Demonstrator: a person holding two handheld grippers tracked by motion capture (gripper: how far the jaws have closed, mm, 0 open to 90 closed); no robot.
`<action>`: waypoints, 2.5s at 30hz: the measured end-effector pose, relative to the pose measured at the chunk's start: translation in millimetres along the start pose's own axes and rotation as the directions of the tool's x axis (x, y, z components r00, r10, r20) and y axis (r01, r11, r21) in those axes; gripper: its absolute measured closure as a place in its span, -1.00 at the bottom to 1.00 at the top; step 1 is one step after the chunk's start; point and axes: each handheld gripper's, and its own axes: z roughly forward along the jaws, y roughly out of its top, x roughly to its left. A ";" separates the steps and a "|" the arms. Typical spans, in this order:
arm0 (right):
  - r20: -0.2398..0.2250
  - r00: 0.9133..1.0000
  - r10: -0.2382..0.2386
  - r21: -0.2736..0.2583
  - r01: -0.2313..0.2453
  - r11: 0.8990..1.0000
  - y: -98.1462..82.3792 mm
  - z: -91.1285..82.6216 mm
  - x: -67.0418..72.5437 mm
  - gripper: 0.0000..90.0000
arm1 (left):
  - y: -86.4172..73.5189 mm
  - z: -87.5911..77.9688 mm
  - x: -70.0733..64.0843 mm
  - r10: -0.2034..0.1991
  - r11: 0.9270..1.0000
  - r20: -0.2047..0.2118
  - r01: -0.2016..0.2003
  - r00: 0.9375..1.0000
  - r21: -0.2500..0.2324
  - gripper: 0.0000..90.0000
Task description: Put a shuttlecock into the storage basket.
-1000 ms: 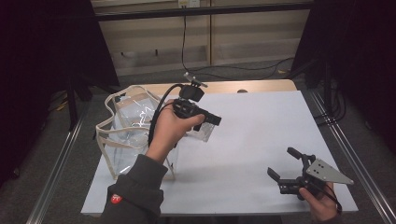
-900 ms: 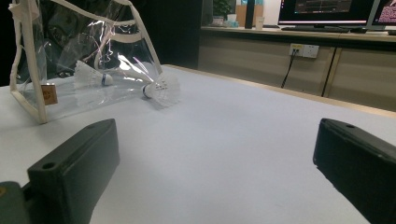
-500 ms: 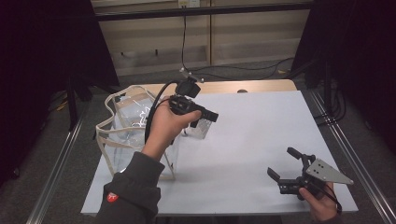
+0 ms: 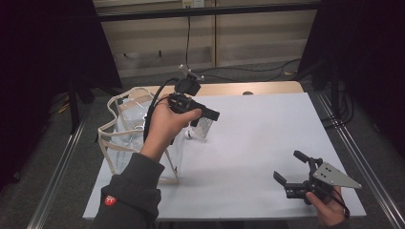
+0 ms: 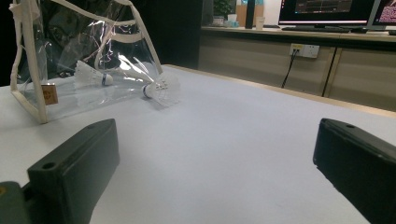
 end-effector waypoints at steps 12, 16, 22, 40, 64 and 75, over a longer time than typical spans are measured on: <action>-0.001 1.000 -0.001 0.000 0.001 1.000 0.1 -0.1 0.1 -0.99 | 2.3 -11.5 4.9 -0.012 1.000 -0.018 0.012 1.000 -0.011 0.45; -0.001 1.000 0.000 -0.002 0.000 1.000 0.2 -0.1 0.1 -0.99 | 3.0 -15.3 6.9 -0.015 1.000 -0.024 0.015 1.000 -0.016 0.45; -0.001 1.000 0.002 -0.002 -0.002 1.000 0.2 -0.1 0.2 -0.99 | 4.4 -20.8 9.0 -0.017 1.000 -0.033 0.017 0.999 -0.021 0.45; 0.000 1.000 0.003 -0.006 -0.003 1.000 0.3 0.0 0.3 -0.99 | 8.2 -31.0 13.6 -0.026 0.999 -0.051 0.025 0.998 -0.026 0.45; -0.002 1.000 0.001 -0.003 -0.001 1.000 0.3 -0.1 0.4 -0.99 | 9.8 -42.6 20.9 -0.046 0.998 -0.068 0.044 0.997 -0.039 0.45; -0.002 1.000 0.003 -0.003 -0.003 1.000 0.3 -0.2 0.6 -0.99 | 11.4 -49.1 23.7 -0.056 0.998 -0.080 0.053 0.995 -0.045 0.45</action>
